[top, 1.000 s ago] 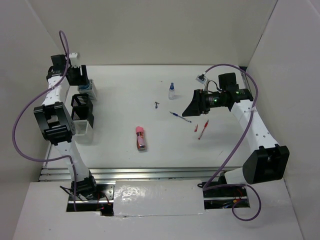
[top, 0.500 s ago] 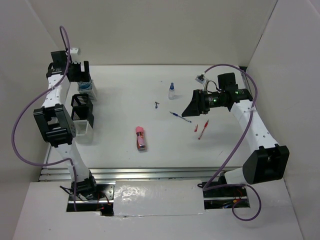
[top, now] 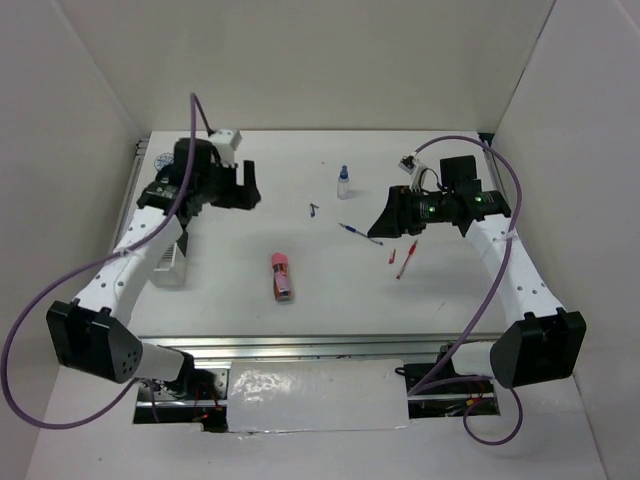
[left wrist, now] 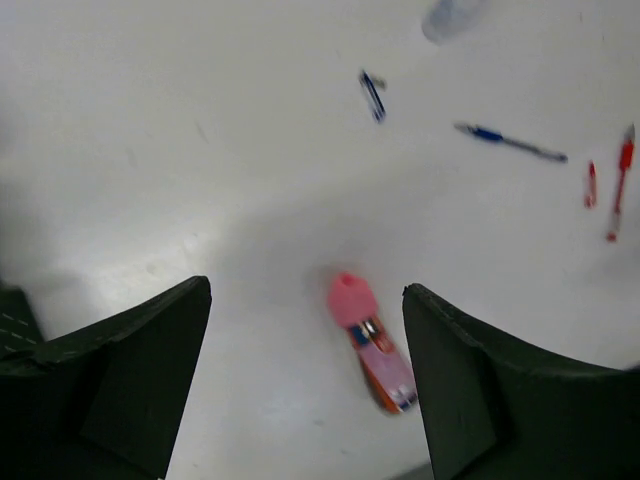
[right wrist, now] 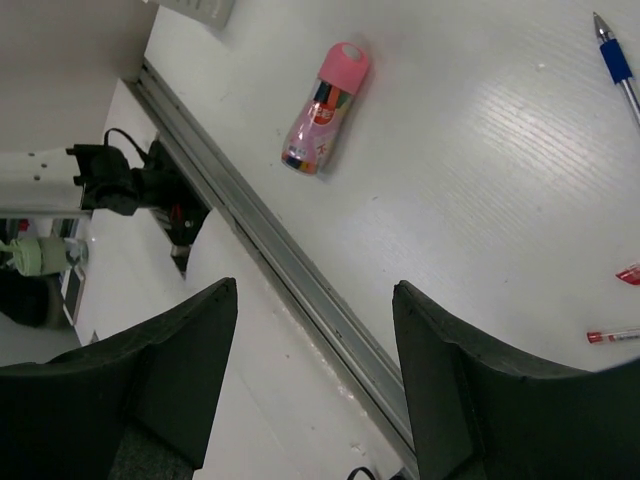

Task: Sort the stationery into containers
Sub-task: Pick up the stationery from the center of the board.

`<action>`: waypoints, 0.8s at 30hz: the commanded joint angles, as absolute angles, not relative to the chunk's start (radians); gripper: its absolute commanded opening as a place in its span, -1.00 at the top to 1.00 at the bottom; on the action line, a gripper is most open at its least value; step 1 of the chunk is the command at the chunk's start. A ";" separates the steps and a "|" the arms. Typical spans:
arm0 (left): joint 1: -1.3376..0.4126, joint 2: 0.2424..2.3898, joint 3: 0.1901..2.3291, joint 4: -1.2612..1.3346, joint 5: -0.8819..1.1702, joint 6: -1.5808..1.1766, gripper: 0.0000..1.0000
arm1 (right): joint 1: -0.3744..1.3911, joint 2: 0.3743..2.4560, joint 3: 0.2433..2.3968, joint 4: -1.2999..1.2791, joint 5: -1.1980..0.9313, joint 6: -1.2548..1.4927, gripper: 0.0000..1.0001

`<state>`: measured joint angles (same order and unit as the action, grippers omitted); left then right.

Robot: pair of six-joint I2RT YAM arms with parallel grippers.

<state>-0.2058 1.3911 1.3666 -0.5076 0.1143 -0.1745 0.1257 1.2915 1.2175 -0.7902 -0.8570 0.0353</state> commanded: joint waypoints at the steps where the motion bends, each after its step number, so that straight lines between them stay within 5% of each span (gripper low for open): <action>1: -0.273 1.414 1.292 -0.636 0.029 -0.440 -0.79 | 0.114 1.262 1.218 -0.729 -0.815 0.064 -0.41; 11: -0.495 1.540 1.206 -0.686 -0.029 -0.594 -0.93 | 0.089 1.262 1.210 -0.722 -0.827 0.069 -0.41; 24: -0.503 1.810 1.302 -0.710 0.020 -0.623 -0.90 | 0.071 1.275 1.206 -0.726 -0.853 0.064 -0.40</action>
<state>-0.5049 1.7809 1.2442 -0.6983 0.0124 -0.6090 0.0784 1.2915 1.2167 -0.7631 -0.8291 0.0624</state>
